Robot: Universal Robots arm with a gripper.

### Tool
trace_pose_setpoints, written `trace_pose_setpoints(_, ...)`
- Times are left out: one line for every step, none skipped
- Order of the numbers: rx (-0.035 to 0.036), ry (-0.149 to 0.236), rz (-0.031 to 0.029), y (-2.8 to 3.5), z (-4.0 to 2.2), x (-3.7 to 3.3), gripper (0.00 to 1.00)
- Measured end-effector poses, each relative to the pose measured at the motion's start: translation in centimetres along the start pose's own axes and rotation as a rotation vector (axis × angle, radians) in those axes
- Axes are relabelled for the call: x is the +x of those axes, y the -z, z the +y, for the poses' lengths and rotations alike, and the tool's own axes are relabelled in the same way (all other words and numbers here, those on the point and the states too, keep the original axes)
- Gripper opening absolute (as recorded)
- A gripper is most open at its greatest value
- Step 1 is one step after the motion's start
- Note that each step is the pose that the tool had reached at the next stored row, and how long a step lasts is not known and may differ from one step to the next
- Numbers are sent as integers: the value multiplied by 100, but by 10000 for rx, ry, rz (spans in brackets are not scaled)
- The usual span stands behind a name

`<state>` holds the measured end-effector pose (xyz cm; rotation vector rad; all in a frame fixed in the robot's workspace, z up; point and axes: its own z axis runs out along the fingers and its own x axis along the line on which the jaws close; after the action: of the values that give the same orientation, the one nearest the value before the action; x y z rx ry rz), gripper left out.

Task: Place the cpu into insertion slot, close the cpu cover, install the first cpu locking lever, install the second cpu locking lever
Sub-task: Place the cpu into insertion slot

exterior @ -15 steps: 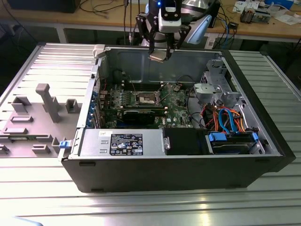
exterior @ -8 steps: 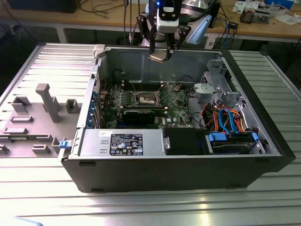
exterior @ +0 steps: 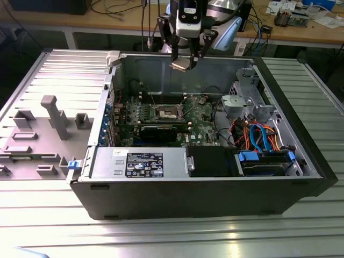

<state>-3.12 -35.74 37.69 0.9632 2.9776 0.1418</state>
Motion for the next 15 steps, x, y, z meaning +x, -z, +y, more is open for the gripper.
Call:
trace_pose_setpoints(-1,-66,-6,0,0,0,54)
trace_pose_setpoints(-3,-139,-12,0,0,0,54)
trace_pose_setpoints(-4,-212,-19,-1,0,0,54)
trace_pose_setpoints(-7,-300,-27,-2,0,0,54)
trace_pose_setpoints(-8,-376,-33,-2,0,0,54)
trace_pose_setpoints(-8,-428,-38,-2,-1,1,54)
trace_pose_setpoints(-9,-493,-44,-2,-3,5,54)
trace_pose_setpoints(-11,-516,-45,-2,-6,9,54)
trace_pose_setpoints(-11,-529,-47,-2,-9,13,54)
trace_pose_setpoints(-12,-546,-49,-2,-15,21,54)
trace_pose_setpoints(-12,-557,-50,-1,-19,27,54)
trace_pose_setpoints(-12,-580,-51,-1,-24,34,54)
trace_pose_setpoints(-11,-606,-54,-1,-26,36,54)
trace_pose_setpoints(-11,-650,-58,-2,-28,38,54)
trace_pose_setpoints(-11,-686,-62,-2,-29,39,54)
